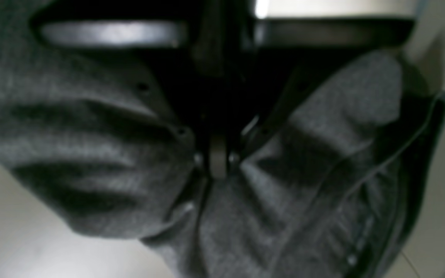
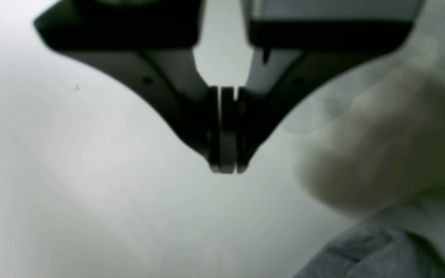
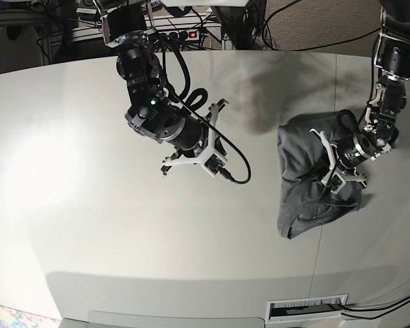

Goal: Fold the T-shirt properly

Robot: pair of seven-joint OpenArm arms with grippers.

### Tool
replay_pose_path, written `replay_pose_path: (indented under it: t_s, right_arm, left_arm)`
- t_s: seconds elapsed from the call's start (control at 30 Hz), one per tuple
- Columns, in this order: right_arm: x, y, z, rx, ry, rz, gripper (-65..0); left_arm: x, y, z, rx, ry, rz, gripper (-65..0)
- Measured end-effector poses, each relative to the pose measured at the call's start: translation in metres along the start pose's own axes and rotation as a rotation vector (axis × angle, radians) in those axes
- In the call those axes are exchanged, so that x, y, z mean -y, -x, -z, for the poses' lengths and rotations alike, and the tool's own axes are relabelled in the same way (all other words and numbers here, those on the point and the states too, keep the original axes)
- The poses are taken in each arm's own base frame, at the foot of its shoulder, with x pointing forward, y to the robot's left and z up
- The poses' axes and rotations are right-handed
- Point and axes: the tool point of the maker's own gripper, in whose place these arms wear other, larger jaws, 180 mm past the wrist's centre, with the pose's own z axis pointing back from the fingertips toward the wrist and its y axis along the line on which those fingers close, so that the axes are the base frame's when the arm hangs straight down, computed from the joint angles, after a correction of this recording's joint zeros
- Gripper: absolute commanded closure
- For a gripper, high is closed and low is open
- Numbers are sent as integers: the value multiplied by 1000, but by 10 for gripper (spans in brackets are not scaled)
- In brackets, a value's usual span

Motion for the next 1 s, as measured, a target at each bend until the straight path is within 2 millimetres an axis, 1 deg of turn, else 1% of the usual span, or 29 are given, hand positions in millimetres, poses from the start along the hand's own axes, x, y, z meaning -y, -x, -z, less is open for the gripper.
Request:
replay_pose_path:
  t_s: [0.07,0.13,0.2,0.3,0.37,0.4,0.47,0.53,0.6,0.7,0.8,0.87,1.0]
  right_arm:
    - [0,0,0,0,0,0,0]
    - [0,0,0,0,0,0,0]
    - [1,-1,0,1,1,-2,0]
    - [3,-2,0,3,7,-1,0]
    - [8,0,-2,2,18,11,0]
    - [12,2,-3,1,29,20,0]
    - [23,5,-6,0,54,45,0]
    - [35,9,-11,4,79,88,0]
    - [45,15,-15,3,93,136,0]
    - [58,29,-23,-38,121,185,0]
    - [69,33,-33,-41,159,199,0]
    - [71,37,-39,-35,161,199,0]
    - [63,62,-51,-94,162,178,0]
  left_arm:
    - [7,-6,-5,2,41,-37,0]
    - [18,-17,-7,7,84,-46,0]
    - [29,-36,-8,40,116,-40,0]
    - [47,-71,-14,115,178,-45,0]
    - [59,-86,-19,138,205,-26,0]
    - [66,-90,-21,144,216,-14,0]
    - [79,-90,-25,146,240,0,0]
    - [88,-81,-26,119,247,19,0]
    - [87,-70,-26,74,223,51,0]
    - [78,-59,-34,50,169,5,0]
    - [73,-60,-52,87,137,-51,0]
    - [69,-60,-67,106,104,-71,0]
    - [65,-42,-95,72,47,-103,0]
